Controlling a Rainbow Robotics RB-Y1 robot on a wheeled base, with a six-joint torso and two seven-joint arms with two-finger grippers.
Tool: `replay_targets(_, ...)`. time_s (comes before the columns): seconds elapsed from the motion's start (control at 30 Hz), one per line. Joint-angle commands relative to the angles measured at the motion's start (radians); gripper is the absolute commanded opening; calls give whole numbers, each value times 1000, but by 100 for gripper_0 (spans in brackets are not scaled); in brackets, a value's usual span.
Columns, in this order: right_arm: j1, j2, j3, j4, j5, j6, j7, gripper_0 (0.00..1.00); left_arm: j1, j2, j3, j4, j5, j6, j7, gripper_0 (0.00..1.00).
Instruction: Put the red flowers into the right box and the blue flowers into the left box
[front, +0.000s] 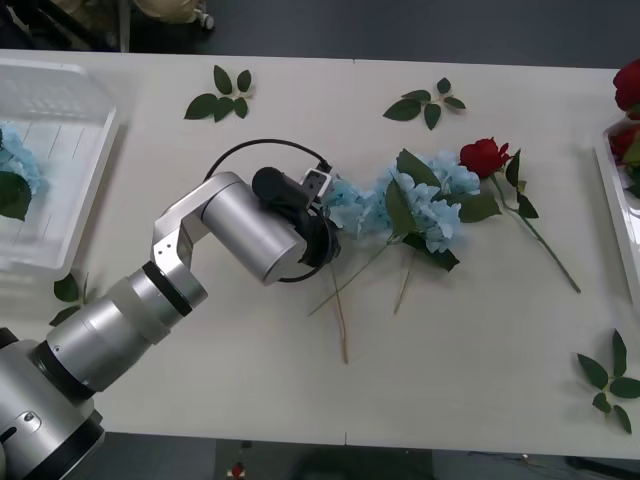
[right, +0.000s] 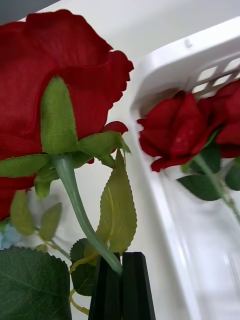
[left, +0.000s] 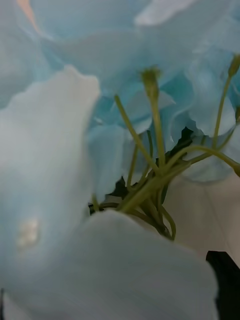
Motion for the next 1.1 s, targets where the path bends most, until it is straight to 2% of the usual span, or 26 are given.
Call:
replay_targets(0.03,4,-63,-9,-30,37,-18,107,0,-27,-7,-16,9,-6,-23,16,100)
replay_targets(0.33,96,-121,-1,-30,55,-106,178,0,-26,-7,-40,46,-23,-59,16,100)
replay_targets(0.4,122,-132,12,-30,60,-138,187,0,-27,-7,-45,46,-23,-59,16,95)
replay_targets(0.43,134,-136,25,-30,61,-161,192,0,-27,-7,-45,46,-23,-59,16,90)
replay_targets(0.5,156,-146,40,-30,69,-198,195,0,-27,-7,-45,46,-23,-59,14,72)
replay_targets(0.53,165,-146,49,-30,72,-227,196,0,-27,-7,-45,46,-27,-59,14,54)
replay_targets(0.57,172,-146,51,-30,76,-244,198,0,-27,-7,-45,46,-34,-59,16,42)
replay_targets(0.6,182,-146,51,-30,79,-268,196,0,-27,-7,-45,46,-40,-59,16,25)
replay_targets(0.63,185,-146,51,-29,83,-285,192,0,-27,-7,-45,46,-44,-59,16,14)
replay_targets(0.67,185,-146,51,-26,86,-303,192,0,-26,-7,-45,46,-49,-59,14,9)
replay_targets(0.9,185,-141,49,13,78,-394,190,0,-26,-3,-40,23,-146,-49,22,0)
replay_targets(1.1,185,-136,51,48,84,-435,198,0,-26,19,15,-104,-167,79,24,0)
